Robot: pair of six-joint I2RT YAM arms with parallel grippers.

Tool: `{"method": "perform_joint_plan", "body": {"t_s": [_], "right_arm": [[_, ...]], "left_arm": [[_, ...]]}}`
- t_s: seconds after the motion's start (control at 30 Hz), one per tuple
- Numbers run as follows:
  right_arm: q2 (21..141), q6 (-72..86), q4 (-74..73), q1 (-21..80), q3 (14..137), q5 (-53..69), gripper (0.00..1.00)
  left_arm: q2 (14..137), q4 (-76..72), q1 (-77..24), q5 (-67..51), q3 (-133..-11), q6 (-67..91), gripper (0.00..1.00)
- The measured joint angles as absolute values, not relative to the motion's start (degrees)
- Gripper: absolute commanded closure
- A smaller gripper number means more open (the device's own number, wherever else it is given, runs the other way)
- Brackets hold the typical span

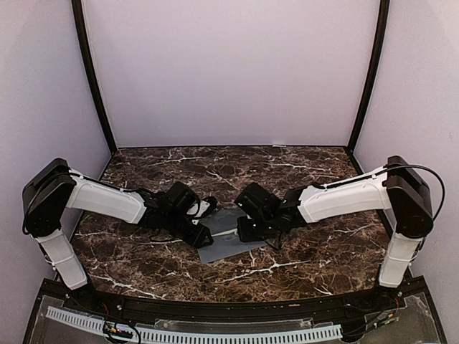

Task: Place the letter into the envelope and seal it
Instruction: Paint the envelope at the center of the board.

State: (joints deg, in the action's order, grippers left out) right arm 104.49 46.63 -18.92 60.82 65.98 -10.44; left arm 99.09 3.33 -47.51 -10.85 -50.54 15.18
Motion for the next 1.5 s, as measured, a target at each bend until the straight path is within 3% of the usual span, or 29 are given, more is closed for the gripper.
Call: {"method": "perform_joint_plan", "body": {"t_s": [1.07,1.5], "right_arm": [[110.4,43.8,-18.4,64.1,73.5,-5.1,1.0],[105.3,45.8,-18.9,60.5,67.2,-9.1,1.0]], "left_arm": [[99.1,3.4,-47.5,-10.9,-50.5,15.2,0.59],[99.1,3.4,-47.5,-10.8,-50.5,15.1,0.59]]}}
